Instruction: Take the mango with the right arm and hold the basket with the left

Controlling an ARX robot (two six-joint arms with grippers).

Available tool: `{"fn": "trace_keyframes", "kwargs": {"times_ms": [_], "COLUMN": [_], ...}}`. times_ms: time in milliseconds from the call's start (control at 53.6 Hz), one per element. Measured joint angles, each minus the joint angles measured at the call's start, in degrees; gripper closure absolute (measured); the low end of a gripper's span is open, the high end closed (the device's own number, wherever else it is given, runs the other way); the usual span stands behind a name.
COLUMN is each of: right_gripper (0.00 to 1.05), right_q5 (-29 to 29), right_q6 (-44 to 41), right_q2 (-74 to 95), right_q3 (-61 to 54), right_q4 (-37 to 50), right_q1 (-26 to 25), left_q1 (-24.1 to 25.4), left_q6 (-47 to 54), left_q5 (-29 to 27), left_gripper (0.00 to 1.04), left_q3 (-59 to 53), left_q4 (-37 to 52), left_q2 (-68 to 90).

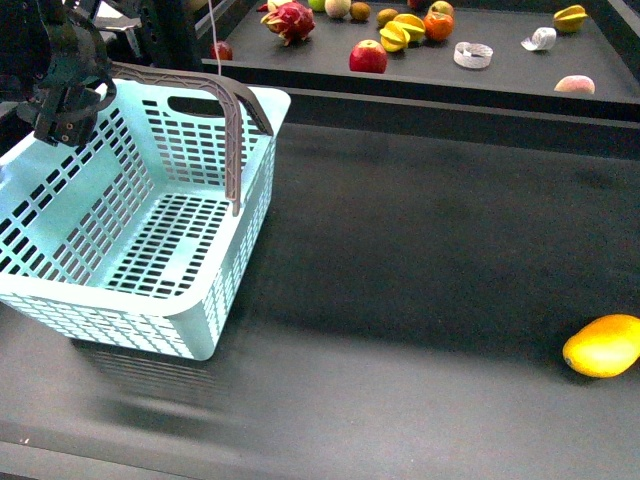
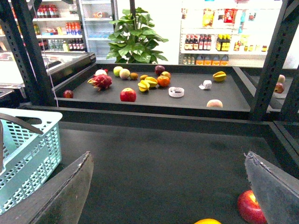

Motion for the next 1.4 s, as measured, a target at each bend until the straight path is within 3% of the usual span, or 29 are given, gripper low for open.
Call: {"fn": "trace_keyframes", "kwargs": {"times_ms": [75,373,466,597,932,1100,1398], "right_gripper": [0.08,0.08,0.08,0.08,0.08,0.08,0.08], "right_q5": [0.00,0.00,0.02,0.00,0.00,0.02,0.00], "right_q6": [0.00,0.00,0.00,0.00,0.00,0.00,0.00], "right_q2": [0.00,0.00,0.00,0.00,0.00,0.00,0.00], "right_q3": [0.00,0.00,0.00,0.00,0.00,0.00,0.00], "right_q4": [0.00,0.00,0.00,0.00,0.00,0.00,0.00], "right_q1": [0.00,0.00,0.00,0.00,0.00,0.00,0.00], "left_q1": [0.13,0.15,0.13,-0.22,-3.41,-5.81,-10.99], "left_q6": [-0.37,-0.81,-2.16,-4.57,5.16,15.08,27.26], "left_q5": [-0.02,-0.55,-0.11,1.49,4.57,8.28,15.72], "left_gripper": [0.07,0.65,0.80,0.93,0.95,0.95,0.95], "left_q3": [0.98,4.39,4.42,4.28,-6.10,-16.11,-28.48], "left_q4": [0.00,-2.21,-2.54,-2.49,1.75,8.28,12.31], "left_q2": [0.66,3.19,3.32,2.60,-5.92,-15.56,-25.68]}}
